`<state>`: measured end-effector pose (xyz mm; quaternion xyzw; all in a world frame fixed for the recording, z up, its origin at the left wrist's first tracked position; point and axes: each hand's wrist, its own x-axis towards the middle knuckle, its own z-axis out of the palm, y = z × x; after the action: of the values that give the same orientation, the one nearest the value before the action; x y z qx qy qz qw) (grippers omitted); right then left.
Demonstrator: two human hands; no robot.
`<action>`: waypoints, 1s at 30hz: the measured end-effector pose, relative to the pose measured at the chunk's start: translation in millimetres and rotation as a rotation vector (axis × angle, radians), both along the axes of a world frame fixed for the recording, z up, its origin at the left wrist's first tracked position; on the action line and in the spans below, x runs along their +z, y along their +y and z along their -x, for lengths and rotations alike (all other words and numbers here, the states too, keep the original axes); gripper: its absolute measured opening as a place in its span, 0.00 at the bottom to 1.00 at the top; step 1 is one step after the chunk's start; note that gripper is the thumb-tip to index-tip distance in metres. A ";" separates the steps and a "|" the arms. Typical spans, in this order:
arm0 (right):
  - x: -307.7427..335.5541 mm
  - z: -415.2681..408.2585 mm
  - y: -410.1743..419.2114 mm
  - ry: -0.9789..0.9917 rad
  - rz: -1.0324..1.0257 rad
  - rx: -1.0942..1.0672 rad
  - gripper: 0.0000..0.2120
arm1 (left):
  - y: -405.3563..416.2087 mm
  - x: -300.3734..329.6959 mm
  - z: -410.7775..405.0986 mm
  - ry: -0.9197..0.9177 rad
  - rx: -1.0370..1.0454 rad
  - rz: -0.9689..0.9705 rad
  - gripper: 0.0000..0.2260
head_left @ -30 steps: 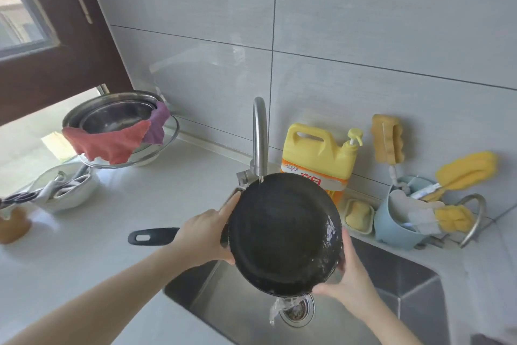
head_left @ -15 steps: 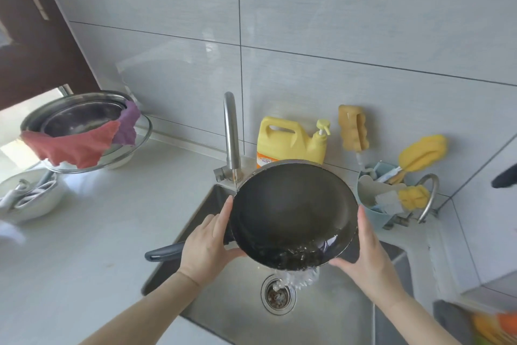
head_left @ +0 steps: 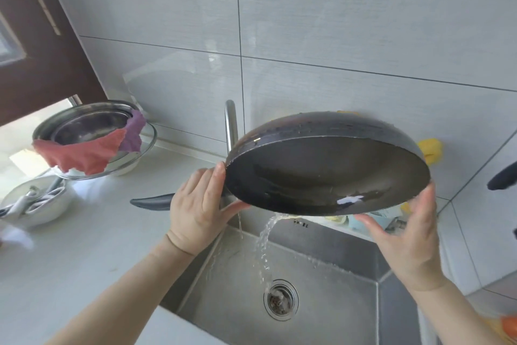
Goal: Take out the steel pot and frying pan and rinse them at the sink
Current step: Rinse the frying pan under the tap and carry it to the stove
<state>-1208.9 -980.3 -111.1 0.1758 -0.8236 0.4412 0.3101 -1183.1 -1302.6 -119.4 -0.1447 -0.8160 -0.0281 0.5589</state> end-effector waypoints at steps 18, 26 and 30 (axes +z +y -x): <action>-140.0 -4.7 -48.4 -0.230 -0.255 0.188 0.46 | -40.5 -148.1 -45.6 -0.548 0.148 -0.169 0.39; -174.7 30.6 -97.9 -0.196 -0.390 0.317 0.73 | -85.5 -163.8 -48.6 -0.664 0.288 -0.248 0.41; -178.7 43.1 -116.1 -0.206 -0.370 0.361 0.68 | -101.0 -164.9 -51.1 -0.650 0.306 -0.223 0.44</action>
<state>-1252.0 -1096.5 -289.8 0.3273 -0.8728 0.3469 0.1037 -1132.0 -1403.6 -284.3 0.0569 -0.9550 -0.0773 0.2807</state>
